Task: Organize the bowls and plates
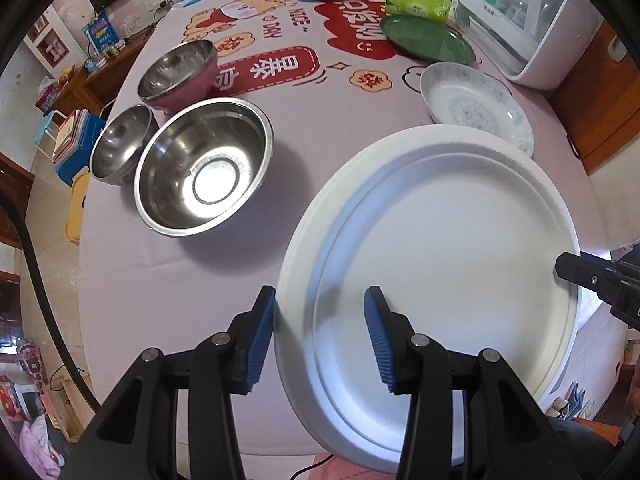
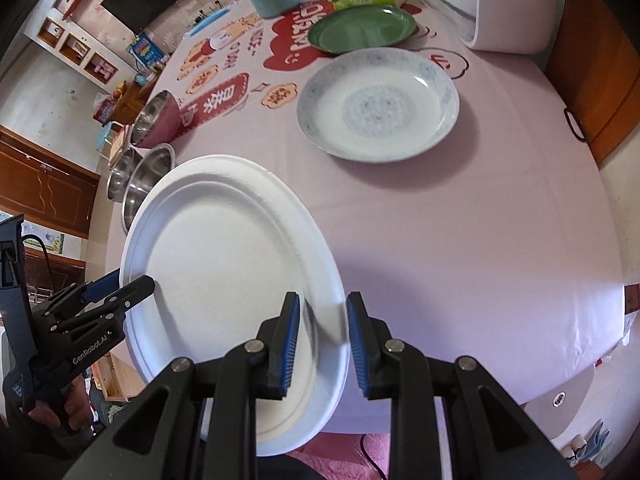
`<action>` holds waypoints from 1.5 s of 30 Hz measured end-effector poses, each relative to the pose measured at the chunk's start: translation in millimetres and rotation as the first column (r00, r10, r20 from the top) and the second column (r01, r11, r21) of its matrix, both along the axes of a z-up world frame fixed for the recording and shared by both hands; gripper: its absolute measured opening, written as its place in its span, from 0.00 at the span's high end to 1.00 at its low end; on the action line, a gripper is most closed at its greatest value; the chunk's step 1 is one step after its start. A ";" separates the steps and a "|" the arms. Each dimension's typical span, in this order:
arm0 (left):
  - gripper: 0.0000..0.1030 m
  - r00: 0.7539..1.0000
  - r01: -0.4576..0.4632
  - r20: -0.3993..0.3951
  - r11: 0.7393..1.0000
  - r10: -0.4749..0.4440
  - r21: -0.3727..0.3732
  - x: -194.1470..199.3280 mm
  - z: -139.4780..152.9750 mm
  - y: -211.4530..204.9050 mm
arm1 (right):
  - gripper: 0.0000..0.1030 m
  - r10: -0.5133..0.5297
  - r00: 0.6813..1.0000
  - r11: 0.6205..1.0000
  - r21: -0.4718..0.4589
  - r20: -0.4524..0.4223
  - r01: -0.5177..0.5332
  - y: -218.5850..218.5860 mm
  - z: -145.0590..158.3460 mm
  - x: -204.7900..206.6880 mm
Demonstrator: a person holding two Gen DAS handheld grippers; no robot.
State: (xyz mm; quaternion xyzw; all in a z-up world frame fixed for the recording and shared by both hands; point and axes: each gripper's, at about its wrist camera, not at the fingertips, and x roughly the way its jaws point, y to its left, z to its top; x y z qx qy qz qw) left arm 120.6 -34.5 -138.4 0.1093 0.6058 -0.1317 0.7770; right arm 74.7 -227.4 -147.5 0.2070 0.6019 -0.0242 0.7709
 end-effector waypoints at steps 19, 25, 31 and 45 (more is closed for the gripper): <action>0.58 0.995 0.055 -0.080 0.998 -0.052 0.037 43.0 -58.5 -31.9 | 0.74 -0.035 0.992 0.998 -0.055 -0.121 0.028 -12.1 -51.0 35.5; 0.58 0.993 0.067 -0.096 0.997 -0.063 0.035 54.0 -71.1 -34.8 | 0.74 -0.064 0.991 0.995 -0.081 -0.121 0.054 -9.4 -60.2 37.1; 0.58 0.992 0.091 -0.089 0.995 -0.088 0.035 61.2 -74.3 -41.5 | 0.74 -0.105 0.990 0.992 -0.085 -0.096 0.097 -10.6 -61.7 37.8; 0.43 0.987 0.113 -0.114 0.993 -0.109 0.029 67.8 -77.0 -33.4 | 0.57 -0.222 0.975 0.972 -0.086 -0.025 0.219 -3.7 -59.2 22.4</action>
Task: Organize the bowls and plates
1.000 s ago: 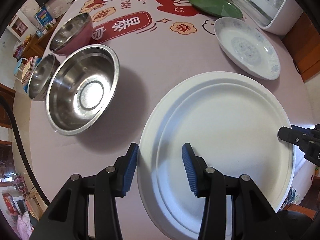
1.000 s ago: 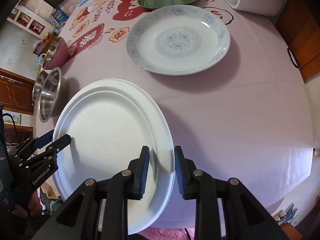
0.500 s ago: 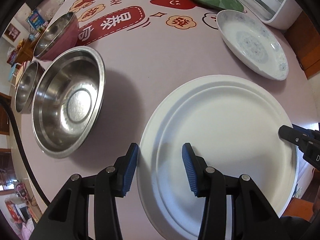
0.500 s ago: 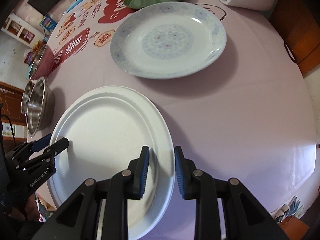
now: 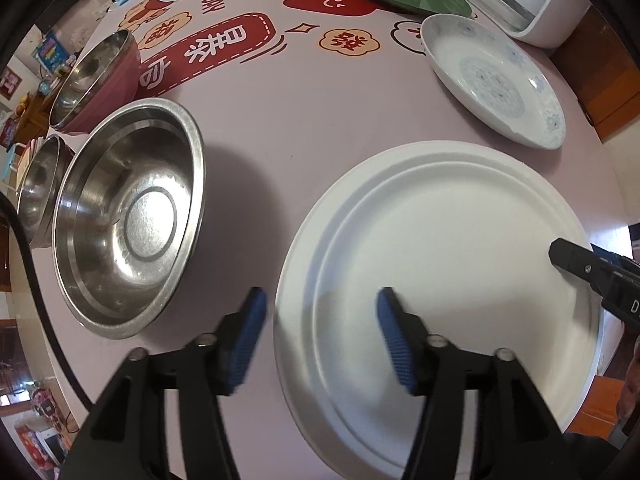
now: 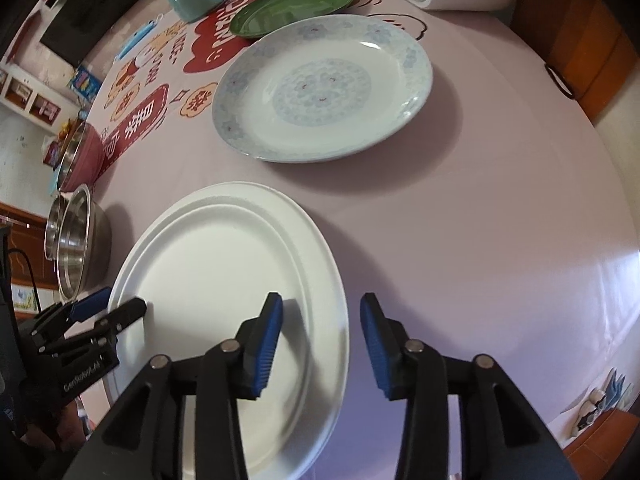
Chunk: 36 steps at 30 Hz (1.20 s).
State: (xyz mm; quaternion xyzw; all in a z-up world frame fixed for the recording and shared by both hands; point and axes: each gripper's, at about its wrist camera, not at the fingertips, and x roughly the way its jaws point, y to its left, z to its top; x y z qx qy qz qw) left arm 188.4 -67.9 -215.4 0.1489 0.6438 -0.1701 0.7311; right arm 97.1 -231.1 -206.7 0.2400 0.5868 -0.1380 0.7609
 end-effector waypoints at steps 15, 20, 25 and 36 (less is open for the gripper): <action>0.42 0.999 -0.006 -0.042 1.000 0.005 -0.018 -19.6 -7.8 38.0 | 0.55 -0.109 0.992 0.994 -0.025 0.065 0.111 24.7 3.5 -48.1; 0.43 1.000 -0.009 -0.014 0.999 0.008 -0.041 -28.4 1.2 43.6 | 0.55 -0.106 0.988 0.993 -0.042 0.117 0.111 30.8 12.7 -59.8; 0.42 0.999 -0.012 0.050 0.996 0.017 -0.085 -37.1 22.6 56.5 | 0.55 -0.090 0.978 0.993 -0.055 0.187 0.102 34.1 24.6 -70.4; 0.38 0.980 -0.008 0.195 0.984 0.044 -0.179 -57.6 66.6 13.5 | 0.55 -0.020 0.949 0.996 -0.073 0.314 0.045 6.6 49.8 -77.3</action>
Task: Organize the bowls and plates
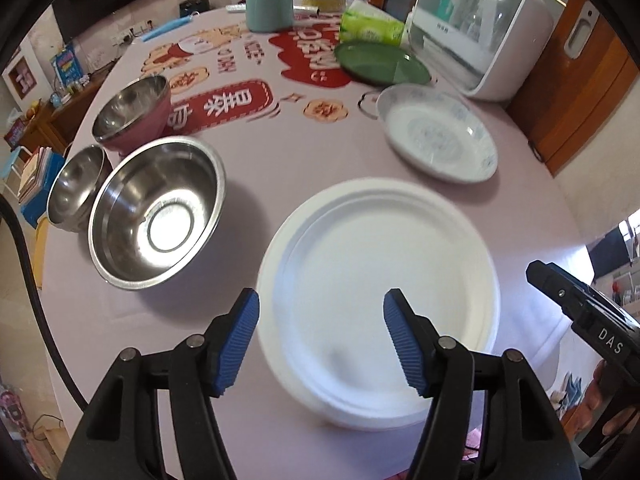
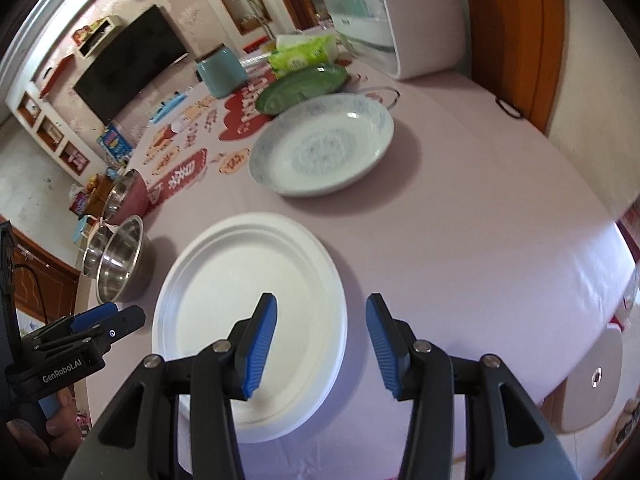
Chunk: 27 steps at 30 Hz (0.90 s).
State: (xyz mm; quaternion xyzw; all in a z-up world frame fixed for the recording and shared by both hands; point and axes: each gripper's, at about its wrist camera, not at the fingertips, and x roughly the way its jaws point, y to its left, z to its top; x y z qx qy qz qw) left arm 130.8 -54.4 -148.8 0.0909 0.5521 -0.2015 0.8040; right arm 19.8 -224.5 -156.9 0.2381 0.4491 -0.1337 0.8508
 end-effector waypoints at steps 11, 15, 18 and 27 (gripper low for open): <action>0.32 0.996 -0.076 0.042 0.997 0.077 -0.033 -4.2 20.8 -50.1 | 0.55 0.141 0.988 0.990 0.002 0.064 -0.141 -49.9 13.9 21.9; 0.30 0.993 -0.103 0.054 0.994 0.106 -0.043 -2.3 27.0 -70.5 | 0.55 0.176 0.980 0.984 -0.004 0.089 -0.176 -71.4 20.8 29.3; 0.28 0.990 -0.121 0.064 0.991 0.125 -0.055 -0.7 30.6 -84.4 | 0.55 0.201 0.974 0.979 -0.008 0.103 -0.201 -87.8 24.3 35.8; 0.24 0.976 -0.195 0.085 0.977 0.202 -0.085 7.2 30.8 -115.6 | 0.55 0.289 0.947 0.957 -0.017 0.140 -0.290 -127.1 27.4 55.9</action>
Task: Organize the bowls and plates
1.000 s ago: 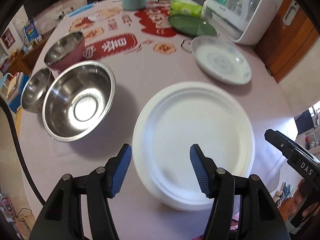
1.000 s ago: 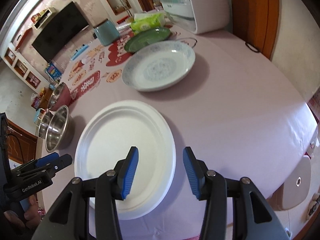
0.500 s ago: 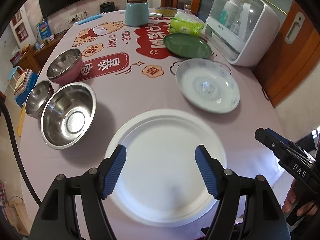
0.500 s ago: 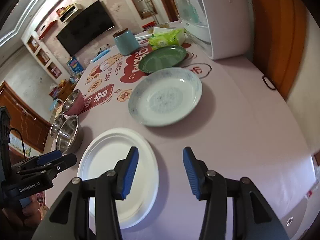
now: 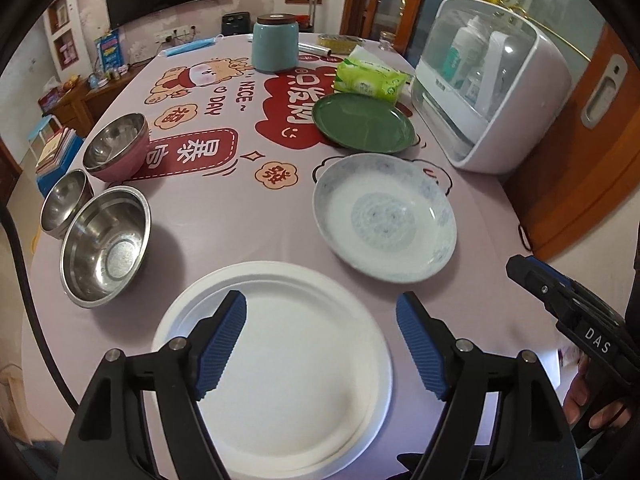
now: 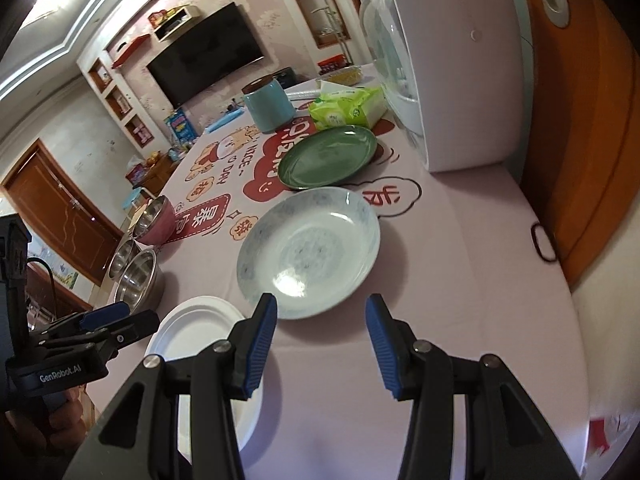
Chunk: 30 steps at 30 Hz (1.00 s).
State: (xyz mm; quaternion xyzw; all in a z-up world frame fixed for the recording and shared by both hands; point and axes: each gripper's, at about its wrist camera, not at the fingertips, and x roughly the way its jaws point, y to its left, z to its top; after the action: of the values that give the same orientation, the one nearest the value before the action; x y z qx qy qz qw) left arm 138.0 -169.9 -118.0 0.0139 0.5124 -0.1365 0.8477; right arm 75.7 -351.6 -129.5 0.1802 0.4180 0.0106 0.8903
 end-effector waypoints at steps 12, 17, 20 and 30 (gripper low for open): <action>0.23 0.995 -0.093 -0.036 0.996 0.094 0.006 26.7 -22.8 -21.5 | 0.55 0.090 0.996 0.993 0.073 -0.015 -0.088 -28.3 -23.4 23.9; 0.23 0.993 -0.098 -0.066 0.995 0.100 0.032 45.1 -37.9 -29.2 | 0.55 0.105 0.994 0.987 0.125 -0.039 -0.100 -34.5 -38.1 37.8; 0.23 0.991 -0.103 -0.084 0.994 0.107 0.044 56.5 -46.6 -32.5 | 0.55 0.121 0.991 0.983 0.148 -0.061 -0.111 -35.8 -48.4 46.8; 0.23 0.982 -0.099 -0.155 0.993 0.109 0.071 86.5 -82.5 -44.2 | 0.74 0.161 0.980 0.973 0.186 -0.116 -0.138 -35.9 -78.1 70.3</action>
State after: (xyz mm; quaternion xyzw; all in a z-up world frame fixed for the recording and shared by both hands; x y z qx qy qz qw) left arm 224.5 -214.1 -200.5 0.0028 0.5824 -0.0764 0.8093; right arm 146.1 -387.6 -207.7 0.2269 0.4851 0.1031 0.8382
